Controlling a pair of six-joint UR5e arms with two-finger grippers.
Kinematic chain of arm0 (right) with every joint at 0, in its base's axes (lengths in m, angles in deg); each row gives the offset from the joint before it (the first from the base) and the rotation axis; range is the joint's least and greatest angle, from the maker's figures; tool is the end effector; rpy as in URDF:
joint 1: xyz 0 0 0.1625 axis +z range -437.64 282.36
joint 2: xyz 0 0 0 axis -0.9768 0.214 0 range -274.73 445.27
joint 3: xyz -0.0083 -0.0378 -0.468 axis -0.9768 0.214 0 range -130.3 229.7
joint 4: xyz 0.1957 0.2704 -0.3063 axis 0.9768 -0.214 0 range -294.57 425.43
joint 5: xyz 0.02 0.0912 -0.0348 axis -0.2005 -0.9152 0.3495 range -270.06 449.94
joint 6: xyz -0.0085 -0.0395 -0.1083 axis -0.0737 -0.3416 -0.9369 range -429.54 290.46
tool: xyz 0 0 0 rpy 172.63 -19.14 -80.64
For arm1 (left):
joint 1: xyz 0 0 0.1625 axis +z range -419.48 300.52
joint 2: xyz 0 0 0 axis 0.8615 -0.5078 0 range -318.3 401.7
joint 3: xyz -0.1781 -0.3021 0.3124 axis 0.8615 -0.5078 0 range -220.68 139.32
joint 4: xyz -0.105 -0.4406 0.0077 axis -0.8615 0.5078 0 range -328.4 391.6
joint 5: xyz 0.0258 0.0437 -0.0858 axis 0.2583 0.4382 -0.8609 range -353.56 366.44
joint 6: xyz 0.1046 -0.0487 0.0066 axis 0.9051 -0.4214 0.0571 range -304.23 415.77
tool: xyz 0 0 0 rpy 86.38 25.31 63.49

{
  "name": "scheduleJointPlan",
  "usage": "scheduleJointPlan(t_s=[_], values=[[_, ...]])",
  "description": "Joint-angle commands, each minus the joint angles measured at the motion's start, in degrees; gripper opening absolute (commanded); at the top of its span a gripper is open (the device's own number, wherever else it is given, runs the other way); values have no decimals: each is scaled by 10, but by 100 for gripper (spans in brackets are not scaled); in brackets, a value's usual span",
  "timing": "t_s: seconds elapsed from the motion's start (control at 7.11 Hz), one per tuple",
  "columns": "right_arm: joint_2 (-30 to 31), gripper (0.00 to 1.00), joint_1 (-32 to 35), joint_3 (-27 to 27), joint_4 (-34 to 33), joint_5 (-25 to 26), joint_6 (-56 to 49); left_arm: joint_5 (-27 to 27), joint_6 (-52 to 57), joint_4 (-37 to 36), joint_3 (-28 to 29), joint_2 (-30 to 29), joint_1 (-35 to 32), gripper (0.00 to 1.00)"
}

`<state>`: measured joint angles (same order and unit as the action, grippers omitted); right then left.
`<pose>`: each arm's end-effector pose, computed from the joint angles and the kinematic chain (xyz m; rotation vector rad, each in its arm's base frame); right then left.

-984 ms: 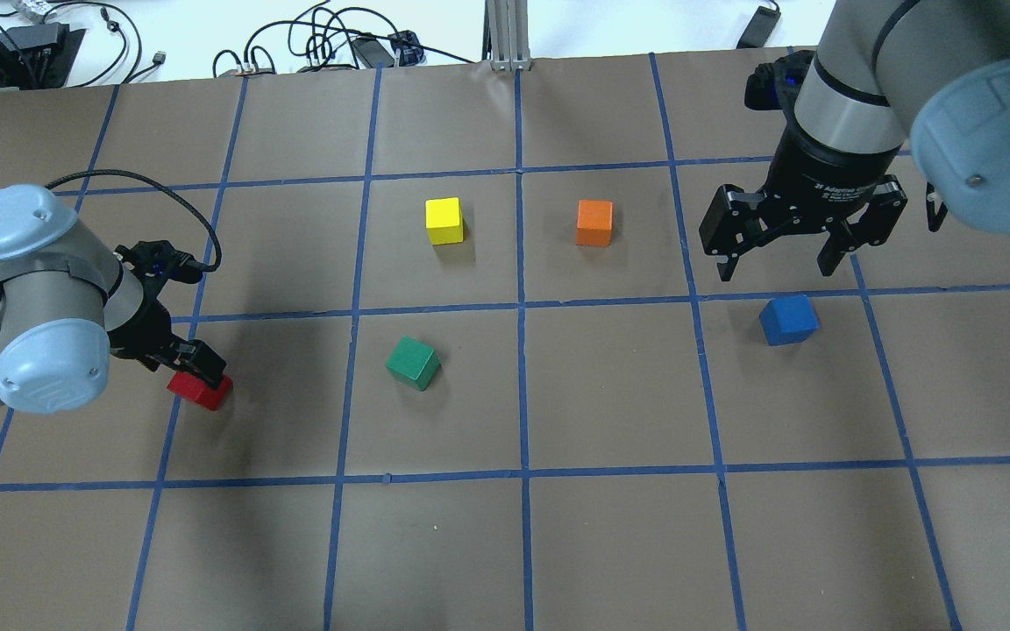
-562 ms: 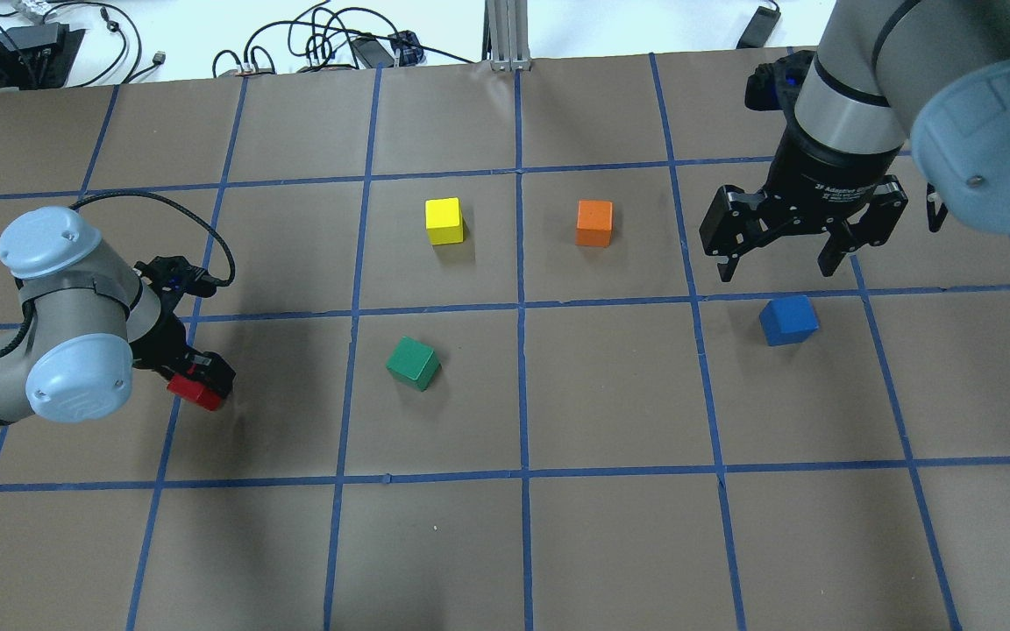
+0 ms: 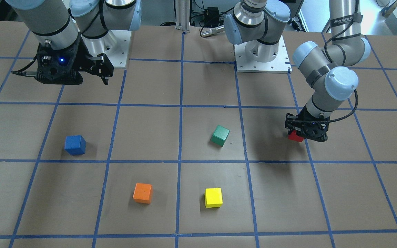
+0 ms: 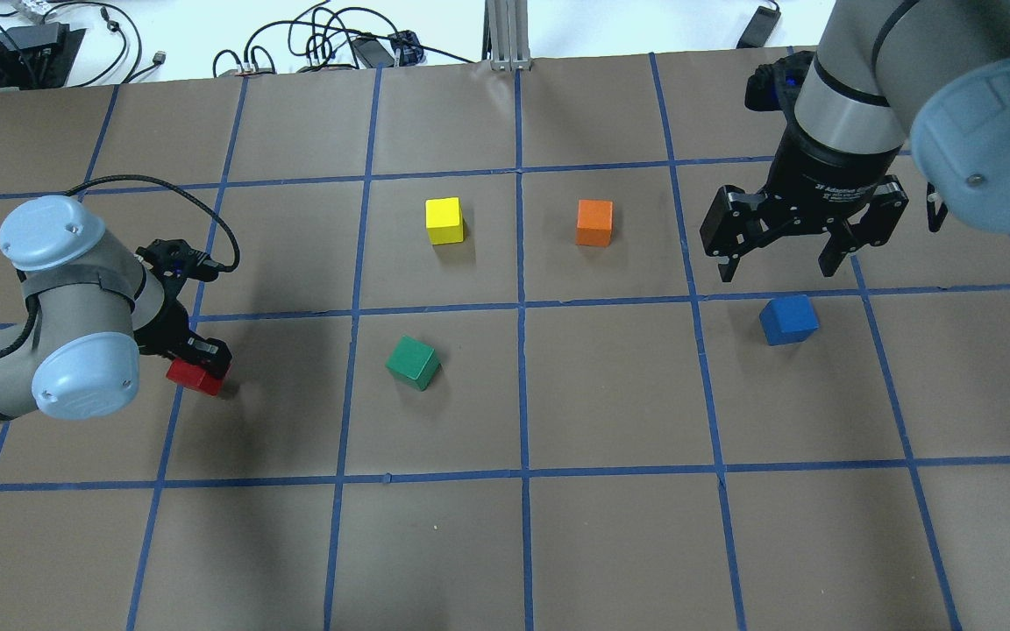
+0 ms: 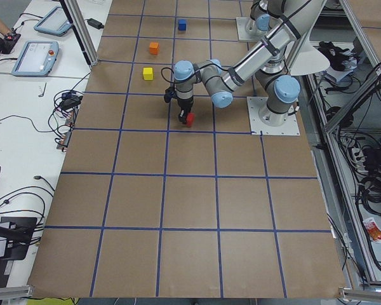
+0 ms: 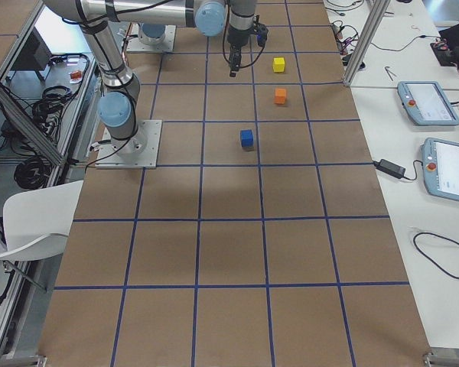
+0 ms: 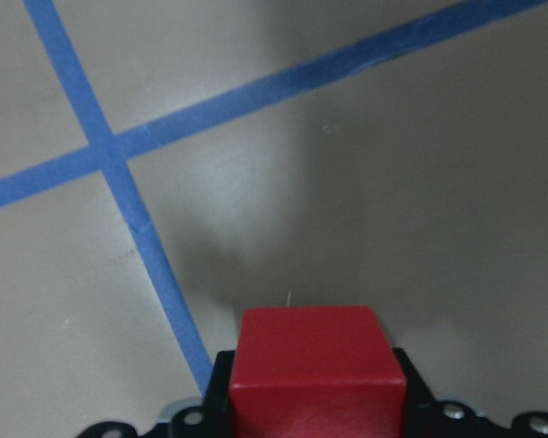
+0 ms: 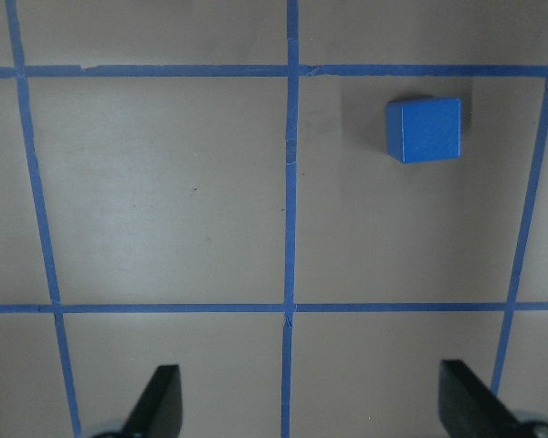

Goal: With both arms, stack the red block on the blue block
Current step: 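Carry the red cube with the left gripper toward the table center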

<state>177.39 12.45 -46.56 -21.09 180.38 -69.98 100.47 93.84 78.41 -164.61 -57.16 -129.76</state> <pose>0.1332 -0.4977 0.4727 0.0154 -3.1272 -0.2083 0.0477 -0.5040 0.2179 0.4900 3.0372 0.0430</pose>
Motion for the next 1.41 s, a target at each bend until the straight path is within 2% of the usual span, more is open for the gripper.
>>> scheduleJointPlan(t_s=[0.0, 0.28, 0.56, 0.7, 0.84, 1.27], values=[[1, 100, 0, -11, -1, 1, -1, -9, -81, 58, 39, 41, -59, 0], [7, 100, 0, -19, -2, -1, -1, -6, -254, 117, 100, 34, -181, 0], [7, 100, 0, -19, -3, -1, -1, -23, -402, 130, 154, 0, -253, 0], [7, 100, 0, -19, -3, -1, -1, -57, -463, 128, 173, -18, -305, 0], [6, 100, 0, -18, -3, 0, 0, -59, -522, 127, 201, -45, -354, 0], [5, 100, -1, -19, -2, -2, 2, -60, -619, 109, 216, -116, -429, 0]])
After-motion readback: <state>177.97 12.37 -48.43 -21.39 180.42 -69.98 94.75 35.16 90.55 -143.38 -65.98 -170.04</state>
